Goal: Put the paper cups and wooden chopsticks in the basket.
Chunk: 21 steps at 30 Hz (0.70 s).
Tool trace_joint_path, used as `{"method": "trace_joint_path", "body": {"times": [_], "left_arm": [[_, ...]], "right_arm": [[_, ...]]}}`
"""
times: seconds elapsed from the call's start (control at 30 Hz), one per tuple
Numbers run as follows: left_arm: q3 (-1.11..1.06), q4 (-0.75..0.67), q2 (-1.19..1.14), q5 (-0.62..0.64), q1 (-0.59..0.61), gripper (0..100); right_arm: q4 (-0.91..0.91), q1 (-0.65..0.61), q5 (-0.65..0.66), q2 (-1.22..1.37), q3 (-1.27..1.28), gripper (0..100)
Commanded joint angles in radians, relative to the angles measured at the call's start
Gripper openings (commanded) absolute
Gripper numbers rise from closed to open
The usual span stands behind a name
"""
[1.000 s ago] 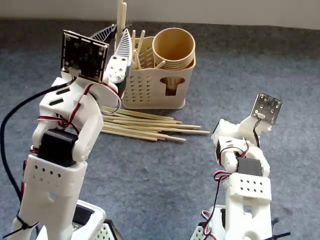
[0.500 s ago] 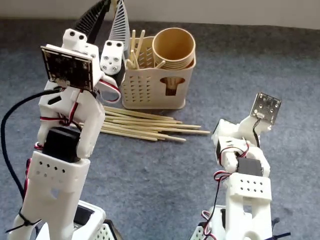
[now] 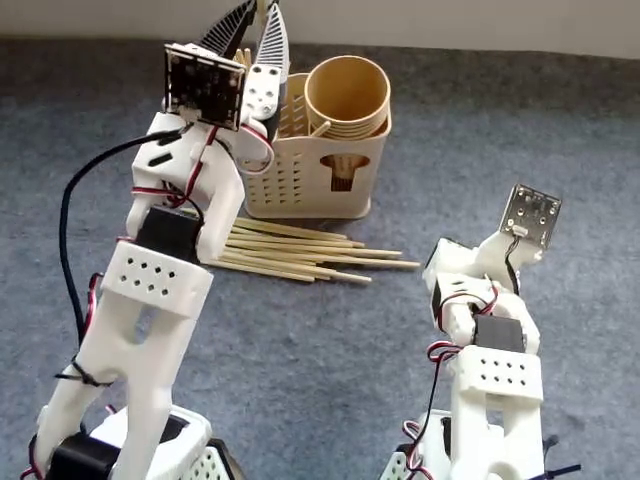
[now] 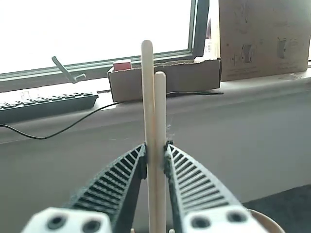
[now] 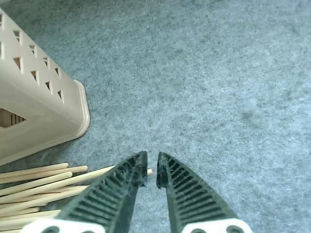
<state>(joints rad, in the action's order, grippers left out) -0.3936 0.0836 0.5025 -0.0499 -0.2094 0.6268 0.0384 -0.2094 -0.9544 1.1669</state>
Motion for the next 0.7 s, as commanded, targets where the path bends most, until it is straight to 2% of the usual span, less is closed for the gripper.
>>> {"method": "trace_joint_path", "body": {"times": [0.0, 0.67], "left_arm": [[-0.012, -0.023, -0.038, 0.006, 0.039, 1], [-0.163, -0.023, -0.065, 0.006, 0.058, 1]], "right_arm": [[-0.028, 0.010, 0.012, -0.018, -0.008, 4.9], [-0.028, 0.010, 0.012, -0.018, -0.008, 4.9]]}}
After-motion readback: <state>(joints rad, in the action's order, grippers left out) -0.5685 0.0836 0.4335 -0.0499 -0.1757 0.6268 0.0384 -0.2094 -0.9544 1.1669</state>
